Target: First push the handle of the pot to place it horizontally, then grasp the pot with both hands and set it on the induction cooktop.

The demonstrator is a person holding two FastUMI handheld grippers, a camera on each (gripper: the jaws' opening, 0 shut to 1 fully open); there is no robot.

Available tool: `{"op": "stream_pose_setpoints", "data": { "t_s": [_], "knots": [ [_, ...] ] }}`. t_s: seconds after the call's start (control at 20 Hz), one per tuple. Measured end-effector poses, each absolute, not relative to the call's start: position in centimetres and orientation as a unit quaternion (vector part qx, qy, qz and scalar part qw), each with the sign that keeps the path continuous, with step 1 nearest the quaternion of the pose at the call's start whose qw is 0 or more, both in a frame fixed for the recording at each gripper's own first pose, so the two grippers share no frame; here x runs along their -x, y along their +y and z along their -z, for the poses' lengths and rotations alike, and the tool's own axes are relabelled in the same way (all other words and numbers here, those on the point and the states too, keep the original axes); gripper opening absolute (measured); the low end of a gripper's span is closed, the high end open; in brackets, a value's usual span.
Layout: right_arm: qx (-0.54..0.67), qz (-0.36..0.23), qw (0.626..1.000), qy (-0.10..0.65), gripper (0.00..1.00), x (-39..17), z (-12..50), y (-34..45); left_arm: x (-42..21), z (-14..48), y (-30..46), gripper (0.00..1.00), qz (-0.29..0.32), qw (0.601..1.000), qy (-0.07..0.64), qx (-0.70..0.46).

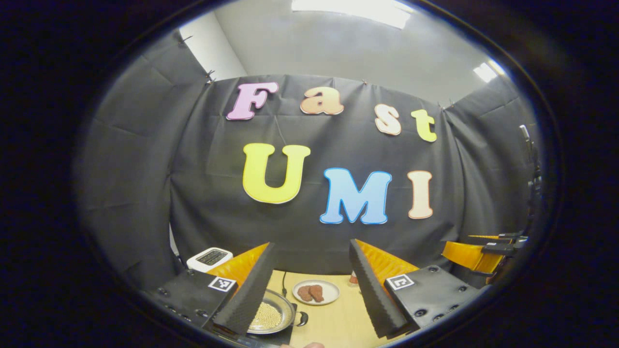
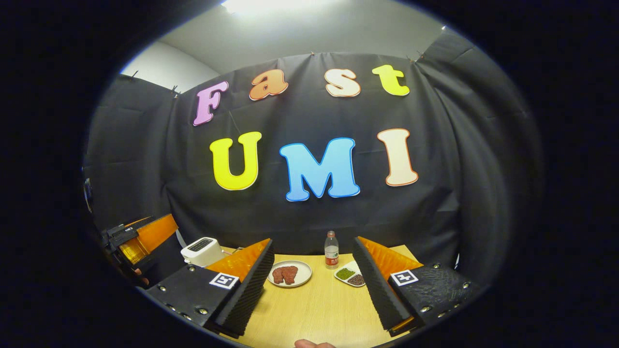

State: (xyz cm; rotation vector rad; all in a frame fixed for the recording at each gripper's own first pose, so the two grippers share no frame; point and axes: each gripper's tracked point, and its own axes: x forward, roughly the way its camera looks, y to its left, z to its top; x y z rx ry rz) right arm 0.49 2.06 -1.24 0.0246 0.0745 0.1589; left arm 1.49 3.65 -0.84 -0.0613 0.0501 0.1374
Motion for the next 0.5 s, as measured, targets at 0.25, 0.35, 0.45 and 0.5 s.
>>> {"op": "stream_pose_setpoints", "data": {
  "t_s": [0.25, 0.35, 0.45, 0.5],
  "knots": [
    [-0.014, -0.061, 0.998, 0.031, 0.98, 0.3, 0.2, 2.8, -0.5, 0.5, 5.5, 0.99, -0.067, 0.997, 0.032, 0.03],
    [-0.01, -0.061, 0.998, 0.026, 0.98, 0.5, -0.2, 3.7, -0.2, 0.2, 6.9, 0.99, -0.066, 0.997, 0.031, 0.03],
    [-0.008, -0.054, 0.998, 0.02, 0.98, 0.8, -0.5, 4.3, 0.2, 0.0, 8.2, 0.95, -0.066, 0.997, 0.027, 0.026],
    [-0.01, -0.054, 0.998, 0.018, 0.98, 1.0, -0.6, 4.8, 0.3, 0.1, 8.7, 0.95, -0.064, 0.997, 0.029, 0.025]
  ]
}}
